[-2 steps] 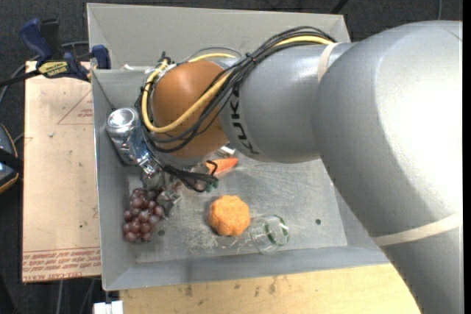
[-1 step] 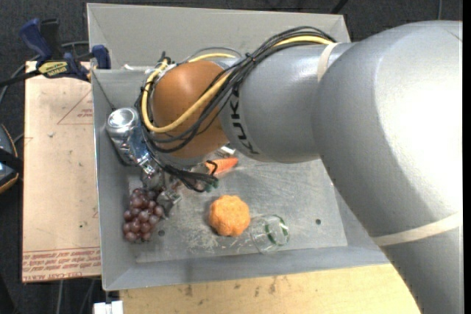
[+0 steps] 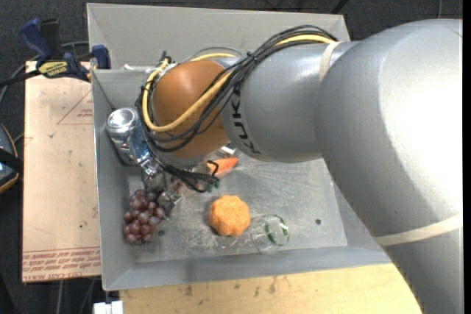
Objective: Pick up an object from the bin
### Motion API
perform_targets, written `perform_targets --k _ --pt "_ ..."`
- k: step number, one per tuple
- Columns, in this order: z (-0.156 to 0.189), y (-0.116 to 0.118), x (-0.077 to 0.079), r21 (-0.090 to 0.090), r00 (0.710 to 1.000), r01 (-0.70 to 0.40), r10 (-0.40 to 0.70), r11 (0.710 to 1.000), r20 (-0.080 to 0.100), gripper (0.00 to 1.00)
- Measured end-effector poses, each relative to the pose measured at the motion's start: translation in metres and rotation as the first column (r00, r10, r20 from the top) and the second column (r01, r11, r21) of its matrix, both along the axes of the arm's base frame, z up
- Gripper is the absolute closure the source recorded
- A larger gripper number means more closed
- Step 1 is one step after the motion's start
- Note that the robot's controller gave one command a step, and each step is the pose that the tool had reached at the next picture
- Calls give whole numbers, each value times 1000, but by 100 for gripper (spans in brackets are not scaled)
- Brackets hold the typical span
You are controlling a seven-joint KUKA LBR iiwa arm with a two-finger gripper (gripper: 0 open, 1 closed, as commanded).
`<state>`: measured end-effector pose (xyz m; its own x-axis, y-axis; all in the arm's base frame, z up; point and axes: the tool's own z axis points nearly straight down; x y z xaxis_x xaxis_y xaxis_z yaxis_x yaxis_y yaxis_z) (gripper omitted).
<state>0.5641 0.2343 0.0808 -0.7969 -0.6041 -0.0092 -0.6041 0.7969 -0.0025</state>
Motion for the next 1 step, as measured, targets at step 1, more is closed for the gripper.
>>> perform_targets --k 1 --pt "18 -1 -3 -5 1000 0 0 1000 -12 100"
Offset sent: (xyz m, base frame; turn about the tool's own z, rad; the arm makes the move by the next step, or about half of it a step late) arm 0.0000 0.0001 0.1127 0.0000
